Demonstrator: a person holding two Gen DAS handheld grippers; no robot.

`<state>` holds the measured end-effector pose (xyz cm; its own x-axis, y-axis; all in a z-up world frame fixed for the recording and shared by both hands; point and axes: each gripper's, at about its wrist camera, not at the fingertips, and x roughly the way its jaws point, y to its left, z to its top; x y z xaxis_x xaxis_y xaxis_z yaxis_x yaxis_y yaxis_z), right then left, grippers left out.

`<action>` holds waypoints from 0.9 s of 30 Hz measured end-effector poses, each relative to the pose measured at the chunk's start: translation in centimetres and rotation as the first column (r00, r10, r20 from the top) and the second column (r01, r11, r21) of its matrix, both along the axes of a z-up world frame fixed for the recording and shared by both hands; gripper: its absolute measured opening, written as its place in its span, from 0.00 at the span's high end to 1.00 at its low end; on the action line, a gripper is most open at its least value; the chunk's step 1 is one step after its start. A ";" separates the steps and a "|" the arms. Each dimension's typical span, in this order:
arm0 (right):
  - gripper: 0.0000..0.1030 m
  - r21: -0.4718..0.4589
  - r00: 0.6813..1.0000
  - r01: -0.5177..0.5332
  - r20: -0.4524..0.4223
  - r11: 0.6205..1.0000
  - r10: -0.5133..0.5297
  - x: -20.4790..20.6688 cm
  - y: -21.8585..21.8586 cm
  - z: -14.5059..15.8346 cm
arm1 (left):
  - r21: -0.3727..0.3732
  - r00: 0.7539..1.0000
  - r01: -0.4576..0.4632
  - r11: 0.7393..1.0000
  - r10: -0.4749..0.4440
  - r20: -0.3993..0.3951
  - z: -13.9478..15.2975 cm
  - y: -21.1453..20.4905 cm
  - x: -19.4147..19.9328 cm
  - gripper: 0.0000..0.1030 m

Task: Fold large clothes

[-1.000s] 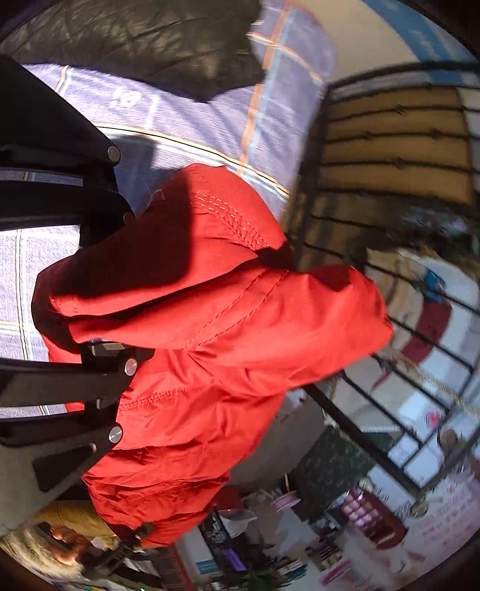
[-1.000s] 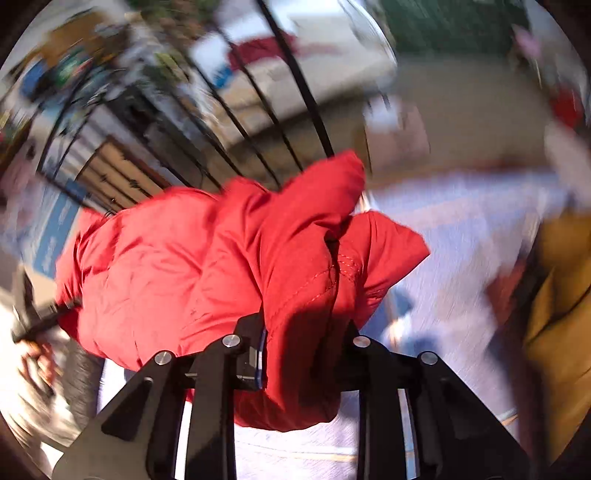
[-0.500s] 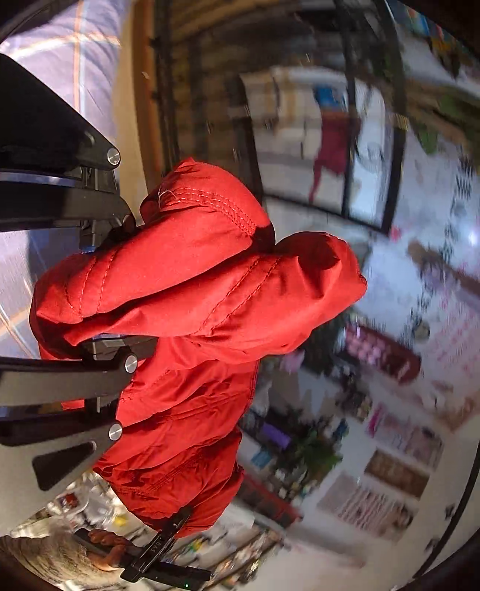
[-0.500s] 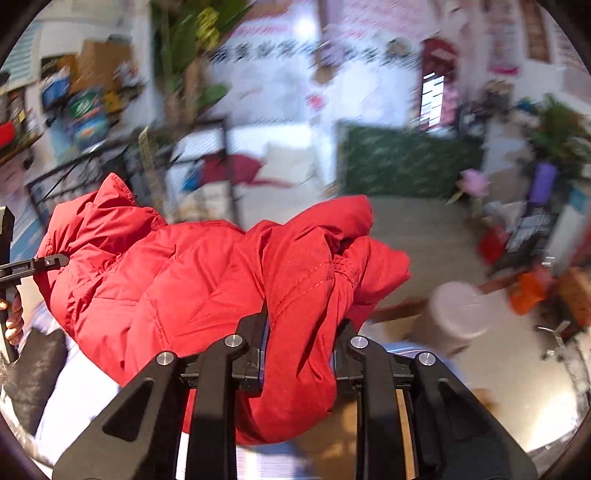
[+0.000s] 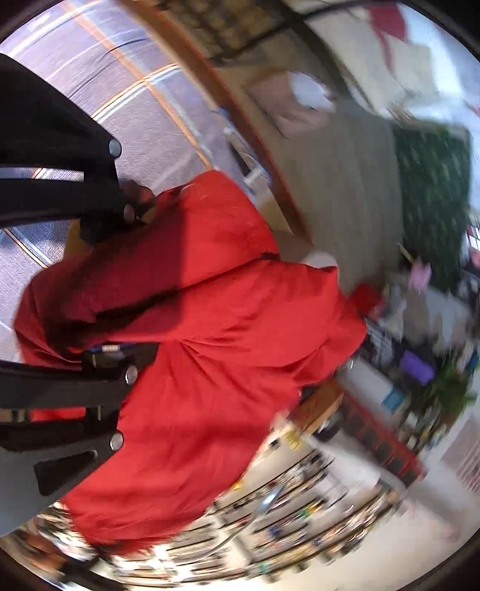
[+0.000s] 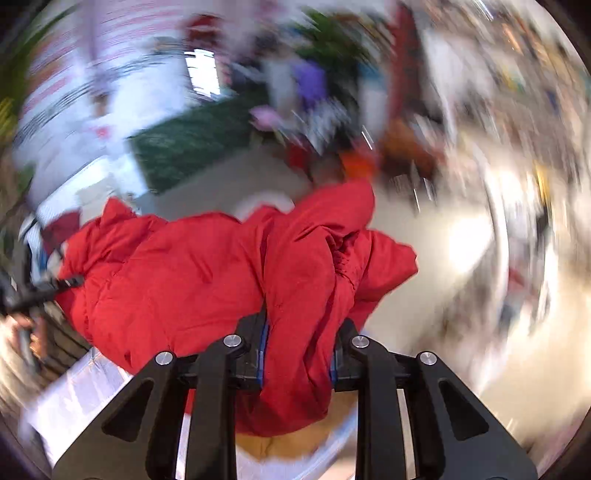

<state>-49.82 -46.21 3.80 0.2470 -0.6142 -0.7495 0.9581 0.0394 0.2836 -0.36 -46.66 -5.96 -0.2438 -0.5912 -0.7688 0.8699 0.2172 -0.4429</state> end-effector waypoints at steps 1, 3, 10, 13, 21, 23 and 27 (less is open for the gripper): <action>0.77 0.031 0.999 0.021 0.045 0.999 -0.022 -0.6 0.8 -1.7 | 0.016 0.997 -0.027 1.000 0.028 -0.075 -1.3 0.0 1.4 0.55; 0.75 0.087 0.981 0.041 0.187 0.995 -0.057 -2.4 2.4 -5.2 | 0.045 0.987 -0.026 0.999 0.032 -0.160 -3.1 0.1 2.9 0.49; 0.72 0.138 0.957 0.075 0.268 0.988 -0.110 -1.9 3.1 -7.0 | 0.131 0.999 0.005 0.991 0.001 -0.050 -2.9 -1.6 4.2 0.30; 0.69 0.165 0.951 0.072 0.285 0.984 -0.118 -1.5 3.0 -6.5 | 0.159 0.999 0.003 0.987 -0.011 0.047 -2.2 -2.6 2.8 0.16; 0.52 0.213 0.955 0.161 0.214 0.964 -0.207 -1.5 3.5 -8.5 | 0.101 0.979 -0.095 0.990 0.075 0.187 0.9 -1.1 0.4 0.06; 0.49 0.188 0.971 0.165 0.143 0.968 -0.193 -0.7 3.6 -7.3 | 0.072 0.960 -0.110 0.991 0.087 0.268 2.9 -0.3 -0.4 0.06; 0.37 0.221 0.971 0.196 0.095 0.955 -0.221 -0.4 3.8 -5.9 | -0.028 0.925 -0.081 0.996 0.086 0.371 7.4 2.5 -2.1 0.06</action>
